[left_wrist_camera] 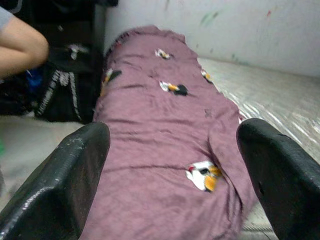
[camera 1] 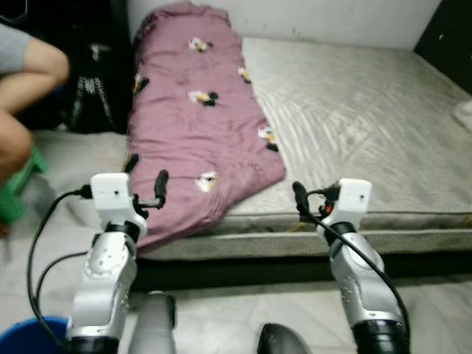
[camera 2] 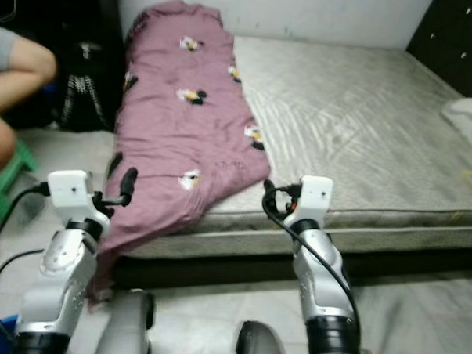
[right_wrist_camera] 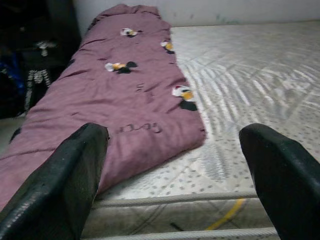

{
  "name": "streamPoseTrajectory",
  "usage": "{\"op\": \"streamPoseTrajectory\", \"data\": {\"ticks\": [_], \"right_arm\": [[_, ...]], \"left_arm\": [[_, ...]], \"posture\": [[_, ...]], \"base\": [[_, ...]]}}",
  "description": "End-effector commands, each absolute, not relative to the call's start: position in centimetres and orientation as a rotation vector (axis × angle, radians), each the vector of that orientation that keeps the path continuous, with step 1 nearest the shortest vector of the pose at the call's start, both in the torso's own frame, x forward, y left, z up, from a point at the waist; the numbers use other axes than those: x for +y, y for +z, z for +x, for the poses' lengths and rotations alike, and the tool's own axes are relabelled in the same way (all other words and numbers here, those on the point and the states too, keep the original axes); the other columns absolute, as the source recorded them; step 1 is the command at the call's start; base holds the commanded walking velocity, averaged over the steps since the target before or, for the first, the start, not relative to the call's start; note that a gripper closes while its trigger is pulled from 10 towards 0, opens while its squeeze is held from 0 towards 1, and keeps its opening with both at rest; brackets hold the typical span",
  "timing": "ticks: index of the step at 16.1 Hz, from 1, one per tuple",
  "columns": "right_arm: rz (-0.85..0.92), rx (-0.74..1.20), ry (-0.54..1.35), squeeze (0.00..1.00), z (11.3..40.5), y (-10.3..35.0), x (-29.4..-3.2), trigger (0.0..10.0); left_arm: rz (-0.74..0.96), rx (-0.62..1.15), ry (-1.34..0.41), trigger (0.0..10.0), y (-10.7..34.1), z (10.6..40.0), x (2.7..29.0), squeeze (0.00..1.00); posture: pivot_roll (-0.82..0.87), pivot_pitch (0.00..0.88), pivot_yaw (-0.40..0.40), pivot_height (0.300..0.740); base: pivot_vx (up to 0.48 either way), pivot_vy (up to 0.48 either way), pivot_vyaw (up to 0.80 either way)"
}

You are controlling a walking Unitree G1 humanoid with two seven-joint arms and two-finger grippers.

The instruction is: Clean up the room

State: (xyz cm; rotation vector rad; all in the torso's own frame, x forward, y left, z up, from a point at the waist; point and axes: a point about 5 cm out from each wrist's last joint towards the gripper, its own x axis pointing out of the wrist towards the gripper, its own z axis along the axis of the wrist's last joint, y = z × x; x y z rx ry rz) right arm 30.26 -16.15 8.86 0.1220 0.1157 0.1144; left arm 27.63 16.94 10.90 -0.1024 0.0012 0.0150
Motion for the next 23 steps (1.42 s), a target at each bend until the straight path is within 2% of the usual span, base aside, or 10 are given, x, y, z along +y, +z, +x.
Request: {"op": "streamPoseTrajectory", "data": {"ticks": [1, 5, 20, 23], "right_arm": [[0.103, 0.087, 0.132, 0.0, 30.68, 9.75, -15.98, 10.0], [0.112, 0.099, 0.121, 0.0, 30.72, 9.63, -16.13, 10.0], [0.11, 0.116, 0.146, 0.0, 30.74, 9.47, -15.83, 10.0], [0.108, 0.115, 0.158, 0.0, 30.69, 9.5, -15.7, 10.0]], "left_arm": [[-0.102, -0.017, 0.008, 10.0, 11.46, 27.84, 16.76, 0.0], [-0.101, -0.02, 0.011, 10.0, 11.65, 27.88, 17.06, 0.0], [-0.102, -0.021, -0.004, 10.0, 11.66, 27.98, 16.87, 0.0], [-0.101, -0.02, -0.006, 10.0, 11.65, 27.98, 16.81, 0.0]], "posture": [[-0.02, 0.0, -0.09, 0.641], [-0.02, 0.0, -0.089, 0.641], [-0.02, 0.0, -0.087, 0.641], [-0.02, 0.0, -0.085, 0.641]], "base": [[0.0, 0.0, 0.8], [0.126, 0.0, 0.12], [0.325, 0.0, 0.0], [0.354, 0.0, 0.8]]}}
